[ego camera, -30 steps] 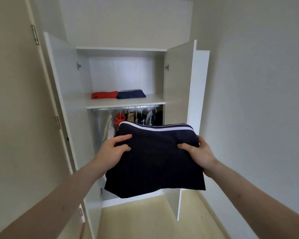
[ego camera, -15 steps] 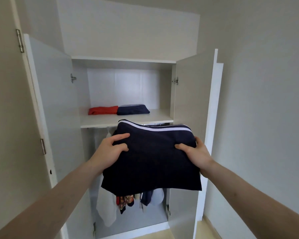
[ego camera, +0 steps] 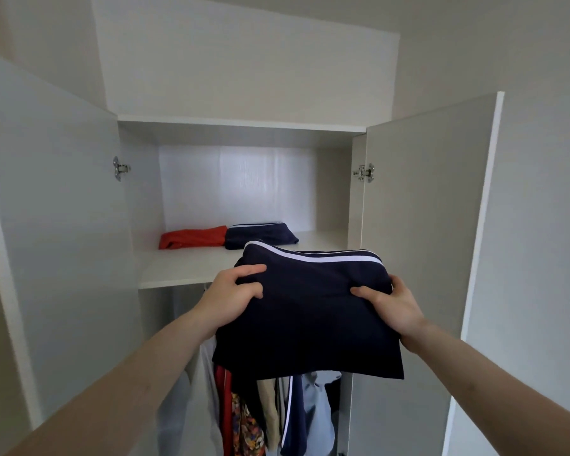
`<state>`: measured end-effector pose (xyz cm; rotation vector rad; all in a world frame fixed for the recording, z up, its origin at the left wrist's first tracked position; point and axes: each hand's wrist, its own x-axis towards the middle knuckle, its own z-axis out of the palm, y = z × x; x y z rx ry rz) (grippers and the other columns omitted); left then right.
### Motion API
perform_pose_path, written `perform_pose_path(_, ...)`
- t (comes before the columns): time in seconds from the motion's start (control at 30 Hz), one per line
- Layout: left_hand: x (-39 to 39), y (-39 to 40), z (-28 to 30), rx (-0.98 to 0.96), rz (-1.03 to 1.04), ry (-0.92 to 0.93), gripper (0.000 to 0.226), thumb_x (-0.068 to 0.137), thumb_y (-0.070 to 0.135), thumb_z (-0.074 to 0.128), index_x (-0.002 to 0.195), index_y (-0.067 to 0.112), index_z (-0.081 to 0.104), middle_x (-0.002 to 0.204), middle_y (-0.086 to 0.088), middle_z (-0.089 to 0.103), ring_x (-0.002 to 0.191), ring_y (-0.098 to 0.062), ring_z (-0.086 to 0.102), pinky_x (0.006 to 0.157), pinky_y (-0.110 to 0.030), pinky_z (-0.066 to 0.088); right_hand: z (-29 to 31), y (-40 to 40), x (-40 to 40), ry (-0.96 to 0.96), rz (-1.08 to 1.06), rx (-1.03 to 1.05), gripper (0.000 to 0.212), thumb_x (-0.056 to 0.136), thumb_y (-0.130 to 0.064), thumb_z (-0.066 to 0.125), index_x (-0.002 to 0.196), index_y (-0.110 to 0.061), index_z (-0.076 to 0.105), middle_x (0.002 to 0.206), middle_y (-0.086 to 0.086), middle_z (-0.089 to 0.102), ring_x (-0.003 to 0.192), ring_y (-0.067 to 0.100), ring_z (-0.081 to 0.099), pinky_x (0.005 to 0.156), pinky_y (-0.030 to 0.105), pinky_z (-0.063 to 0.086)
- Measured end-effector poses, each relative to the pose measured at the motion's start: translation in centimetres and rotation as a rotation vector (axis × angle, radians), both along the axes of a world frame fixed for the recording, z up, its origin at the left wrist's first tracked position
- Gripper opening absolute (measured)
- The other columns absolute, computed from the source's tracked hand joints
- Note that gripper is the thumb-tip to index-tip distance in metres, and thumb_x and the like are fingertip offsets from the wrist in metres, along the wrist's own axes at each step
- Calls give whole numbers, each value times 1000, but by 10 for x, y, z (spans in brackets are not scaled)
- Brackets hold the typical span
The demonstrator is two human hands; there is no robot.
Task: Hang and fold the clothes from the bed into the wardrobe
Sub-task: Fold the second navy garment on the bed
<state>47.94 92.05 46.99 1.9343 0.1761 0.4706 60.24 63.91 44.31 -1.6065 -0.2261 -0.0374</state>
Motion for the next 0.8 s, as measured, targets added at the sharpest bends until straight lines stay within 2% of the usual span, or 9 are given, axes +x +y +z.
perform_pose_path(0.13, 58, 25, 0, 2, 17, -14, 62, 59, 27, 66, 118, 43, 74, 123, 10, 69, 107, -4, 65, 96, -24, 51, 2, 28, 57, 2, -4, -13, 65, 76, -23, 90, 129, -17, 55, 113, -2, 69, 99, 17, 70, 80, 34, 55)
perform_pose_path(0.23, 105, 46, 0, 9, 22, -20, 60, 66, 20, 69, 123, 38, 73, 125, 8, 66, 110, -4, 62, 91, -19, 49, 7, 52, 108, -11, 9, -16, 62, 77, -22, 90, 127, -17, 54, 111, -3, 69, 96, 15, 70, 73, 30, 54)
perform_pose_path(0.3, 141, 61, 0, 2, 20, -40, 55, 76, 7, 69, 124, 35, 72, 123, 9, 65, 107, 2, 61, 82, -12, 46, 12, 69, 144, -17, 22, -8, 60, 77, -21, 89, 125, -18, 54, 110, -4, 69, 94, 13, 70, 67, 25, 53)
perform_pose_path(0.4, 194, 81, 5, -15, 51, -49, 55, 79, 3, 67, 122, 37, 72, 116, 16, 65, 98, 7, 60, 71, -5, 45, 17, 95, 204, -22, 42, -9, 57, 77, -20, 89, 123, -18, 55, 110, -3, 70, 93, 14, 70, 66, 25, 53)
perform_pose_path(0.47, 228, 94, 11, -29, 69, -48, 55, 78, 2, 67, 119, 38, 73, 114, 18, 65, 98, 5, 62, 71, -8, 47, 23, 112, 245, -32, 44, -23, 57, 76, -20, 89, 122, -18, 56, 110, -3, 70, 93, 13, 70, 67, 25, 53)
perform_pose_path(0.53, 262, 107, 17, -41, 87, -39, 56, 77, 4, 66, 120, 39, 73, 117, 14, 66, 101, -2, 64, 76, -17, 50, 30, 129, 286, -51, 46, -54, 58, 75, -21, 89, 123, -18, 57, 110, -5, 70, 94, 13, 69, 72, 28, 56)
perform_pose_path(0.67, 322, 124, 23, -61, 113, -22, 62, 67, 13, 66, 124, 39, 71, 118, 11, 68, 100, -8, 67, 75, -22, 53, 43, 157, 362, -70, 44, -124, 53, 73, -22, 89, 118, -19, 61, 114, 1, 72, 103, 23, 71, 98, 45, 57)
perform_pose_path(0.73, 346, 131, 25, -68, 122, -5, 71, 57, 19, 64, 125, 38, 70, 117, 11, 69, 98, -9, 69, 77, -24, 54, 47, 170, 393, -78, 26, -185, 52, 72, -24, 89, 117, -18, 63, 115, 3, 72, 106, 25, 70, 100, 46, 56)
perform_pose_path(0.8, 372, 140, 25, -73, 115, 6, 74, 56, 18, 63, 127, 37, 69, 117, 10, 69, 99, -10, 69, 78, -24, 55, 51, 181, 419, -87, 11, -274, 54, 74, -26, 87, 121, -16, 61, 120, 5, 70, 111, 27, 67, 102, 44, 54)
